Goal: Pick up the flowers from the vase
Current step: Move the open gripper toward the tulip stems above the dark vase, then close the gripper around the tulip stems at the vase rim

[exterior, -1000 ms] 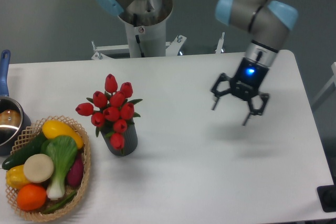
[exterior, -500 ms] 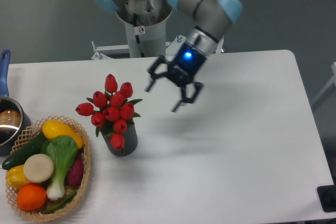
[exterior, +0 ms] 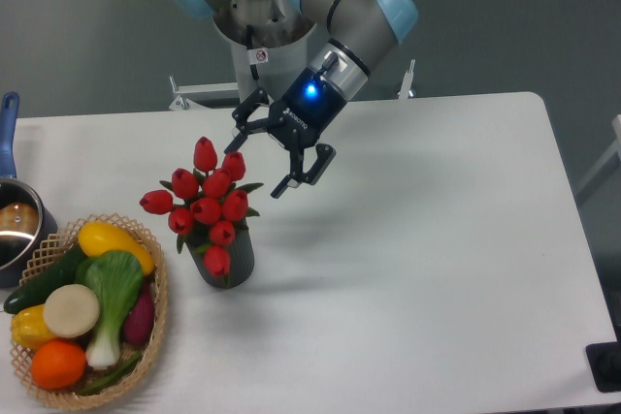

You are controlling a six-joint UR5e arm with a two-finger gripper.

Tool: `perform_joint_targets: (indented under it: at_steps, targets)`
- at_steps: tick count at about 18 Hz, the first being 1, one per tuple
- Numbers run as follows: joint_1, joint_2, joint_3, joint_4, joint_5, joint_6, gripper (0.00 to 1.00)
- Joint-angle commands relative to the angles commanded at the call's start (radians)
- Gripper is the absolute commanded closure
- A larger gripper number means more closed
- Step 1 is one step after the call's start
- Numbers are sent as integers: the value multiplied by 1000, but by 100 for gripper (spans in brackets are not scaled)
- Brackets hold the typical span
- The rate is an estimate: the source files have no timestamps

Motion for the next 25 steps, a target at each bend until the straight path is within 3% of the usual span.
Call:
perform_joint_targets:
  at_steps: [2,8,13,17,18,24,25]
  targets:
    - [-17,-35,28,0,2,0,0]
    - [-55,-52,51,0,0,-14,0]
    - [-101,-117,106,0,0,-28,0]
    - [-132,-118,129,0,0,-78,0]
    - [-137,-117,129,0,2,-81,6]
    - [-143,-123,153,0,35,-80,90]
    - [-143,-118,152,0,66,-84,98]
